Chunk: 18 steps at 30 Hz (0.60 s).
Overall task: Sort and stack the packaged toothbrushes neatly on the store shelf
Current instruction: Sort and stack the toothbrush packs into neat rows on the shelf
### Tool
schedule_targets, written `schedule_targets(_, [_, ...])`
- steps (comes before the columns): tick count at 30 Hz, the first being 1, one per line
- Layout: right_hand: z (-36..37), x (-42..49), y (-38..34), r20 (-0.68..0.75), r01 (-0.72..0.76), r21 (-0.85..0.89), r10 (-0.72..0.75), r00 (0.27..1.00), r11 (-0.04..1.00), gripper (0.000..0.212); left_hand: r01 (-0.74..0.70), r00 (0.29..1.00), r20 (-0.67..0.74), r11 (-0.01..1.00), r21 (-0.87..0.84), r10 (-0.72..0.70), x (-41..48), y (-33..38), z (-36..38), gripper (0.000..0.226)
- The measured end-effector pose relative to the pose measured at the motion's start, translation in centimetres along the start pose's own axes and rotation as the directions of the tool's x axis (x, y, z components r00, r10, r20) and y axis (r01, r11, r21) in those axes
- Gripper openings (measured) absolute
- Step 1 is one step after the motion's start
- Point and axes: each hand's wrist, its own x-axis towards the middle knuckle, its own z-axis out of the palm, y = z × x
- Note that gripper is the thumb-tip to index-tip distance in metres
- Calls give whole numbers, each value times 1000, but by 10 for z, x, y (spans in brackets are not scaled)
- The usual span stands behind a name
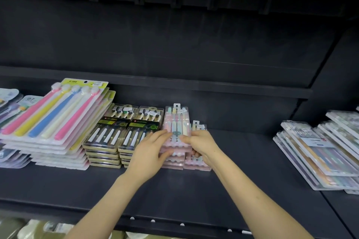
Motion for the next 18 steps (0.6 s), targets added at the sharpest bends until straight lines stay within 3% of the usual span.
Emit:
schedule_targets(5, [-33,-14,26,-156,54,204,-22,988,978,11,-60,998,-22,996,69,62,-1,-4,2,32])
schedule_targets(7, [-49,-17,39,-188,31,203,8,982,979,9,-116,991,-50,986,119,123,-1,-4,3,24])
schedule_targets(11, [-57,-16,59,-188,-42,67,54,981,997,7,-172,979,-76,971,168,187,-2,-4,3,22])
schedule_targets(18, [-42,-10,57,-94,-35,-206,16,995,978,29,-175,977,-87,966,190,194,0,-1,2,22])
